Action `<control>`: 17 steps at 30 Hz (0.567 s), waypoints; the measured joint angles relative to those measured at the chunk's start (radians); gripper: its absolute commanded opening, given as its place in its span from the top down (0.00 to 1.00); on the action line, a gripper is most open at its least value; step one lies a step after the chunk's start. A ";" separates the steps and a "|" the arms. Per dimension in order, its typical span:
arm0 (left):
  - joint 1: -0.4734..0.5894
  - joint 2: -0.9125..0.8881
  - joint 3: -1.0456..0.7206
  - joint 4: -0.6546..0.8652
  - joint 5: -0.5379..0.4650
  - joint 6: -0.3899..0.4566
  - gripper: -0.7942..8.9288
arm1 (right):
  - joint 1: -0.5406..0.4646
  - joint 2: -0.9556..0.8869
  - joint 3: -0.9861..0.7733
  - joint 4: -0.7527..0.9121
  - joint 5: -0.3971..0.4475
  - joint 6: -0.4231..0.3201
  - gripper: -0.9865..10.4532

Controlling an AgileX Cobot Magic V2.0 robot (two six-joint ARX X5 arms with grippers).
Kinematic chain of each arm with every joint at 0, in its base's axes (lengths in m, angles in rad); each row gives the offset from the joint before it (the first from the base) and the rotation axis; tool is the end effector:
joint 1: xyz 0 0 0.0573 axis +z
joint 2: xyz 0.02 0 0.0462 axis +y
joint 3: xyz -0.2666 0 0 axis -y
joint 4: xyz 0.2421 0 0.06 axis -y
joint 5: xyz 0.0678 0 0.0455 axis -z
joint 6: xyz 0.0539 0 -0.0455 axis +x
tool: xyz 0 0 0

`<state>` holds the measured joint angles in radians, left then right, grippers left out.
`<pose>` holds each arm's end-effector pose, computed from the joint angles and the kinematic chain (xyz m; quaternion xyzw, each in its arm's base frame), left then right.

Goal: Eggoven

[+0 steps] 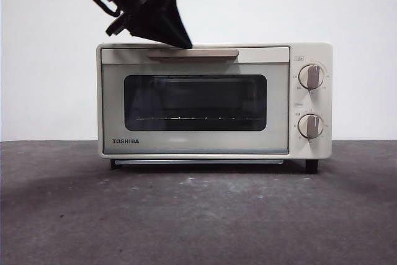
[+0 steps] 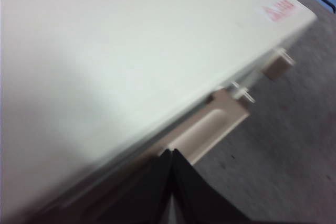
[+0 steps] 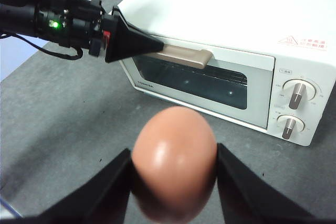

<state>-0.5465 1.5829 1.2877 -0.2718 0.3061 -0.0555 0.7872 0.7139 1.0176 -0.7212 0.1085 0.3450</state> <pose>0.3101 -0.2076 0.2930 0.0093 0.2886 -0.3891 0.8748 0.1047 0.0968 0.3585 0.0699 0.2399 0.2888 0.9242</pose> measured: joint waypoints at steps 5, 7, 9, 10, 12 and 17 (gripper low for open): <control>-0.071 -0.006 0.004 -0.110 0.014 0.013 0.91 | 0.000 0.004 0.000 0.002 0.000 -0.005 0.91; -0.100 -0.006 0.003 -0.161 0.018 0.013 0.91 | 0.000 0.005 0.000 0.004 0.000 -0.005 0.91; -0.125 -0.005 -0.003 -0.210 0.017 0.013 0.91 | 0.000 0.006 0.000 0.004 0.000 -0.005 0.91; -0.135 -0.003 -0.005 -0.234 0.017 0.012 0.91 | 0.000 0.006 0.000 0.004 0.000 -0.005 0.91; -0.158 0.003 -0.008 -0.270 0.011 0.012 0.91 | 0.000 0.006 0.000 0.004 0.006 -0.005 0.91; -0.221 0.004 -0.011 -0.322 0.008 -0.001 0.91 | -0.001 0.028 0.000 0.003 0.021 -0.007 0.91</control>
<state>-0.7677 1.5867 1.2770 -0.5941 0.3145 -0.0566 0.7864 0.7422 1.0176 -0.7177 0.1295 0.3378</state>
